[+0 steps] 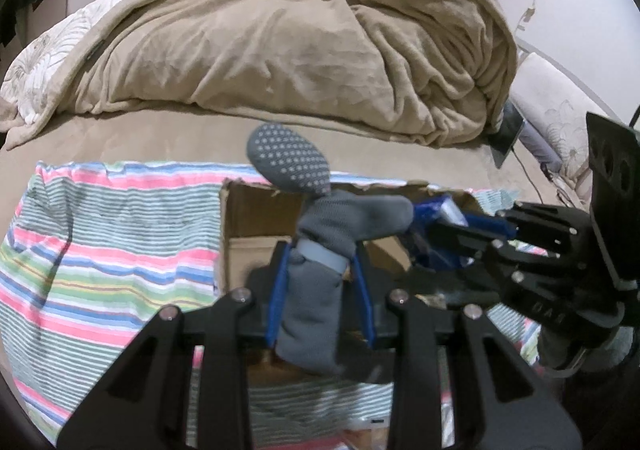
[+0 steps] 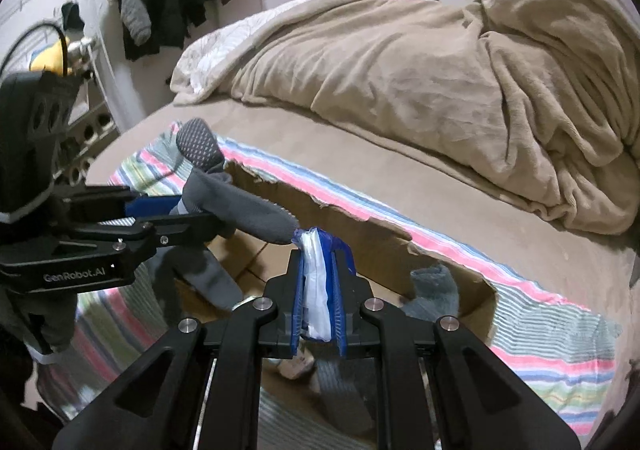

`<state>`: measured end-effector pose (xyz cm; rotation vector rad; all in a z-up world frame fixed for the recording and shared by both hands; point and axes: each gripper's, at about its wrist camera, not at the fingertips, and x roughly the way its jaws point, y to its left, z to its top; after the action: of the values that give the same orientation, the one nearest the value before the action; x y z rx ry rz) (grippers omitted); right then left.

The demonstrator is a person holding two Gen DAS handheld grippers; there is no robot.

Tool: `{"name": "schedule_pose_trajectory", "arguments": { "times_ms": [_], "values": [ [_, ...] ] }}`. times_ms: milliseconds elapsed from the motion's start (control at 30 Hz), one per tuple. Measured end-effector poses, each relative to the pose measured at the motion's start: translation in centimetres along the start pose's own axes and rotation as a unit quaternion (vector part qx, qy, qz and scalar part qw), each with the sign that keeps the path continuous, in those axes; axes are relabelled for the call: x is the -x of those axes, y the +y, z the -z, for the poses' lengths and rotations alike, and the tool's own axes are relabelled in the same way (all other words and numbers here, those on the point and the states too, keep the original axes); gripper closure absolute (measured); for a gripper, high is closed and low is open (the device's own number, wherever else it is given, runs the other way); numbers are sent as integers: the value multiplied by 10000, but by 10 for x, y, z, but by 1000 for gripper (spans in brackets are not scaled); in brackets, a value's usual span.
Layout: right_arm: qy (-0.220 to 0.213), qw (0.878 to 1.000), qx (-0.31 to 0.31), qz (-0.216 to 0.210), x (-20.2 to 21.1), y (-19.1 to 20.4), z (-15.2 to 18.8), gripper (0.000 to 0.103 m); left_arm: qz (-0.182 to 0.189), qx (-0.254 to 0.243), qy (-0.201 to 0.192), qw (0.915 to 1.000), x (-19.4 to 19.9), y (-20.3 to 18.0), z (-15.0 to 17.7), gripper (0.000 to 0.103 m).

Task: Organize objects
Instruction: 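Carry the grey sock and tissue pack with both tools over the cardboard box, then lower and open the left tool on the sock while the right releases the tissue pack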

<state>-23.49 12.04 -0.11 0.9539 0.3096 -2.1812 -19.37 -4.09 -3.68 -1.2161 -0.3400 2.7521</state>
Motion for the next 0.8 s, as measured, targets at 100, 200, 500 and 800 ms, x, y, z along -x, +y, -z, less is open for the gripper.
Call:
{"name": "schedule_pose_trajectory", "arguments": {
  "times_ms": [100, 200, 500, 800],
  "values": [
    [51, 10000, 56, 1, -9, 2, 1, 89, -24, 8, 78, 10000, -9, 1, 0, 72],
    [101, 9999, 78, -1, -17, 1, 3, 89, -66, 33, 165, 9998, -20, 2, 2, 72],
    [275, 9991, -83, -303, -35, -5, 7, 89, -389, -95, 351, 9986, -40, -2, 9, 70],
    [481, 9958, -415, -656, -43, -8, 13, 81, -502, -164, 424, 9977, -35, -6, 10, 48]
  ]
}}
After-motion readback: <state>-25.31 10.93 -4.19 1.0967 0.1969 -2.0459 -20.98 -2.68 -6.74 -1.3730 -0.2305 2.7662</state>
